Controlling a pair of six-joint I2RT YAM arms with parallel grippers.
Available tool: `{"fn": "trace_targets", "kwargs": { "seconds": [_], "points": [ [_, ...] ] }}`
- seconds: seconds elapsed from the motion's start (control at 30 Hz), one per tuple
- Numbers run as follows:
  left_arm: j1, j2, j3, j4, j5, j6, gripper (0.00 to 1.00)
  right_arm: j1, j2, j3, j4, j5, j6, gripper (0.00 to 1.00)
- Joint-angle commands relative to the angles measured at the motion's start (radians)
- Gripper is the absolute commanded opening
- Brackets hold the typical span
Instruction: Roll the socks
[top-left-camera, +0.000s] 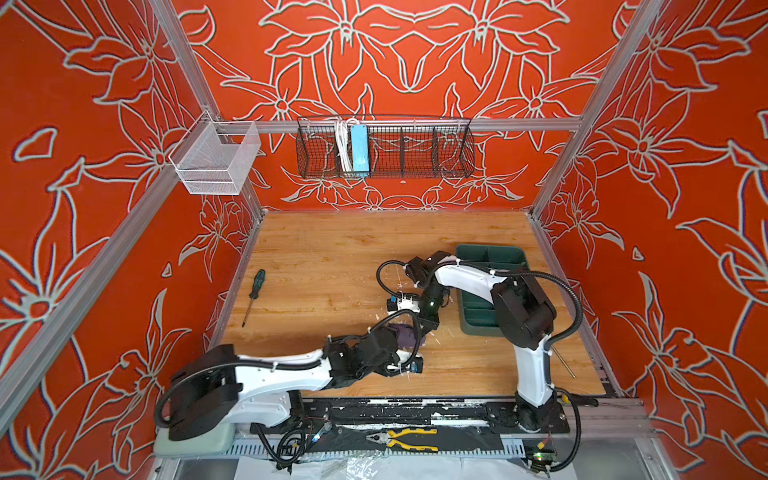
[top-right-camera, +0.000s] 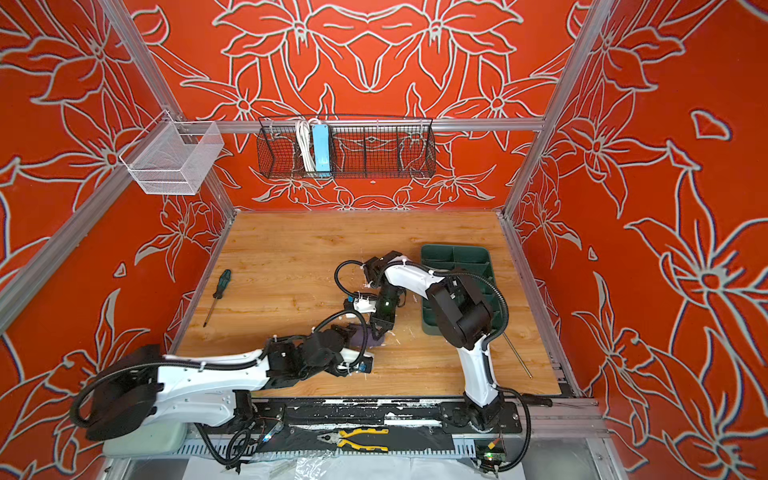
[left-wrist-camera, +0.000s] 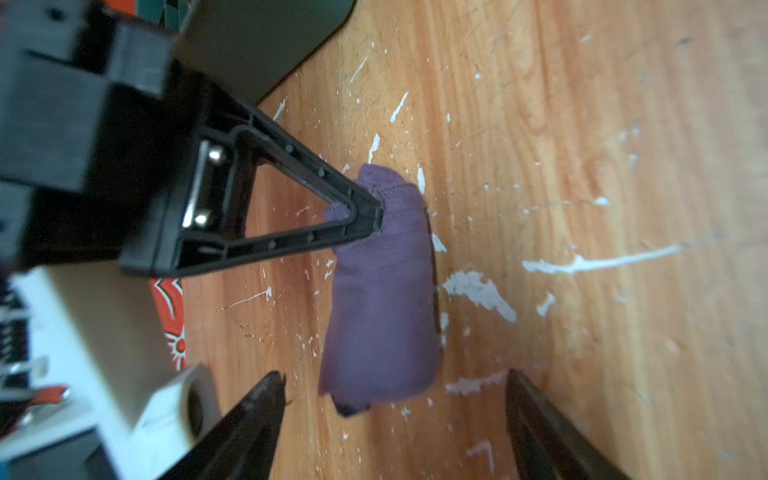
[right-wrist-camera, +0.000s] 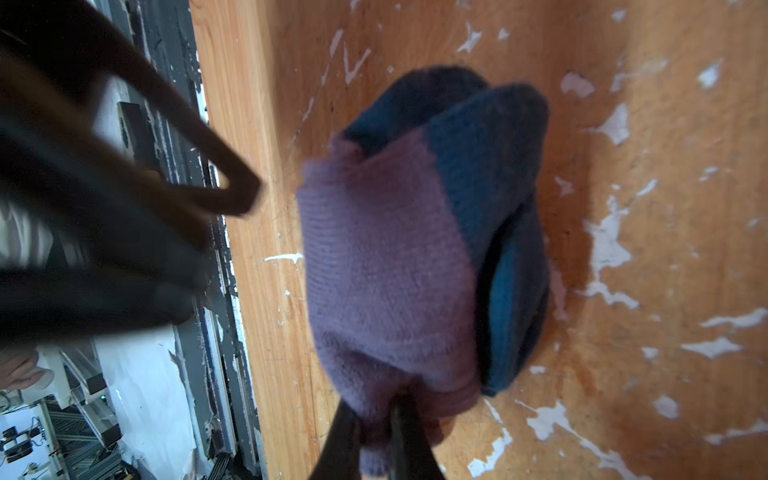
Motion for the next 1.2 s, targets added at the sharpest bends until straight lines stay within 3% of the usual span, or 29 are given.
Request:
{"fn": "trace_targets", "kwargs": {
  "seconds": [0.0, 0.07, 0.2, 0.4, 0.47, 0.63, 0.73, 0.83, 1.0, 1.07, 1.17],
  "points": [
    [-0.007, 0.126, 0.041, 0.243, -0.132, 0.025, 0.80, 0.002, 0.019, 0.017, -0.061, -0.044, -0.032, 0.02],
    [-0.004, 0.211, 0.073, 0.261, -0.196, 0.020, 0.73, 0.001, 0.017, 0.014, -0.065, -0.048, -0.037, 0.02],
    [0.002, 0.317, 0.087, 0.264, -0.224, 0.015, 0.50, -0.004, -0.001, 0.002, -0.061, -0.047, -0.041, 0.02],
    [0.011, 0.295, 0.102, 0.118, -0.197, -0.068, 0.07, -0.036, -0.080, -0.057, 0.007, -0.012, -0.017, 0.02],
    [0.018, 0.277, 0.112, 0.050, -0.175, -0.088, 0.00, -0.053, -0.130, -0.097, 0.061, 0.009, 0.014, 0.09],
    [0.057, 0.251, 0.182, -0.186, -0.028, -0.156, 0.00, -0.092, -0.294, -0.213, 0.218, 0.037, 0.084, 0.26],
    [0.105, 0.261, 0.253, -0.332, 0.090, -0.201, 0.00, -0.124, -0.407, -0.283, 0.308, 0.058, 0.149, 0.31],
    [0.156, 0.297, 0.335, -0.459, 0.203, -0.243, 0.00, -0.166, -0.534, -0.358, 0.416, 0.148, 0.241, 0.34],
    [0.220, 0.401, 0.493, -0.654, 0.367, -0.303, 0.00, -0.225, -0.784, -0.479, 0.580, 0.404, 0.354, 0.44],
    [0.245, 0.458, 0.568, -0.741, 0.436, -0.324, 0.00, -0.229, -0.878, -0.510, 0.601, 0.433, 0.316, 0.46],
    [0.282, 0.550, 0.667, -0.844, 0.537, -0.344, 0.00, -0.228, -1.013, -0.547, 0.582, 0.300, 0.180, 0.47]
  ]
}}
